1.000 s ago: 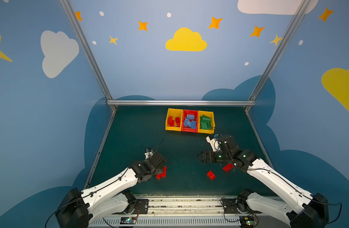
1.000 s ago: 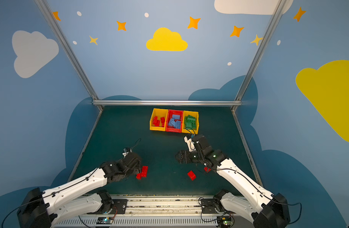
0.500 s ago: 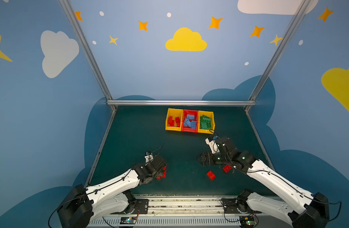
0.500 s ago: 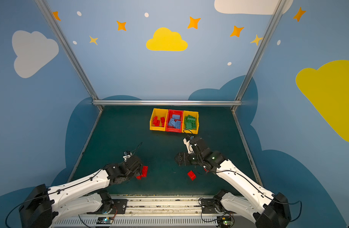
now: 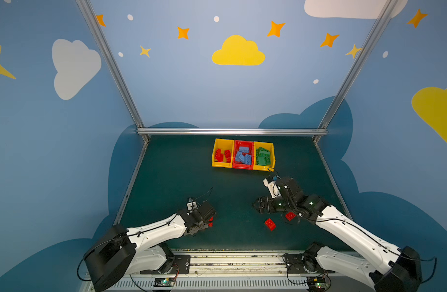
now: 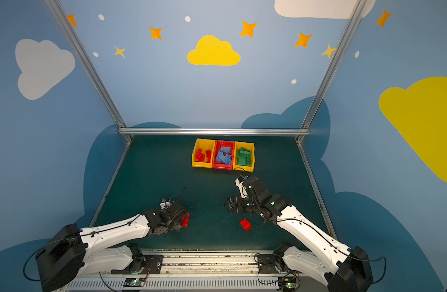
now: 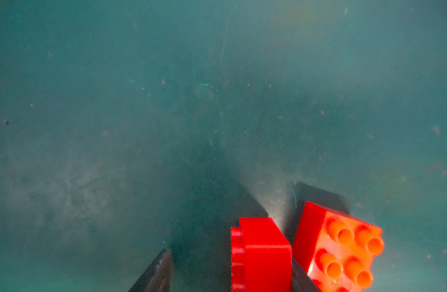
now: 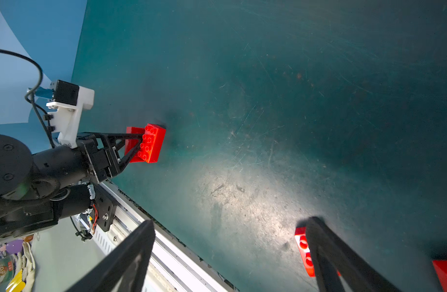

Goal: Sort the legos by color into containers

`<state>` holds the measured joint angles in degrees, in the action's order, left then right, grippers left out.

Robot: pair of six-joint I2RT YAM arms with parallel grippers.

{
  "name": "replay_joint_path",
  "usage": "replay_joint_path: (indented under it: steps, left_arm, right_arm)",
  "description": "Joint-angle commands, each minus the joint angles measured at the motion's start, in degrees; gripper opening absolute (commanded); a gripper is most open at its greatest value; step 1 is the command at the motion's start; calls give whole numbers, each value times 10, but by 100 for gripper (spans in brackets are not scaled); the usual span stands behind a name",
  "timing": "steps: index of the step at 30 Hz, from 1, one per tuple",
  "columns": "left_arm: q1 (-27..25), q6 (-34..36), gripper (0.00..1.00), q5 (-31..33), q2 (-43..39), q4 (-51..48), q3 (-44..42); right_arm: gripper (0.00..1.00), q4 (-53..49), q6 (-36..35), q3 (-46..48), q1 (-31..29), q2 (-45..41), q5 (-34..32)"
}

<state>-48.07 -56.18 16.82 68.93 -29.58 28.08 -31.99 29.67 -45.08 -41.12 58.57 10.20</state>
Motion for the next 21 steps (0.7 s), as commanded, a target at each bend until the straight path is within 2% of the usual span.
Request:
replay_joint_path:
  steps: [1,5,8,11,15,21]
  left_arm:
    - [-1,-15,52,1,16,-6,7]
    - [-1,-23,31,-2,40,-10,12]
    - [-1,-23,23,14,54,-34,36]
    - [10,-4,20,33,70,-60,80]
    - [53,58,19,33,104,-71,156]
    - [129,164,19,21,214,-79,355]
  right_arm:
    - [91,-9,1,7,-4,-16,-11]
    - [91,-9,2,12,-4,-23,-18]
    - [91,-4,6,15,-4,-30,-23]
    - [91,-1,1,15,-4,-34,-27]
    - [91,6,-6,14,-3,-32,-31]
    - [91,13,-13,8,11,-20,-33]
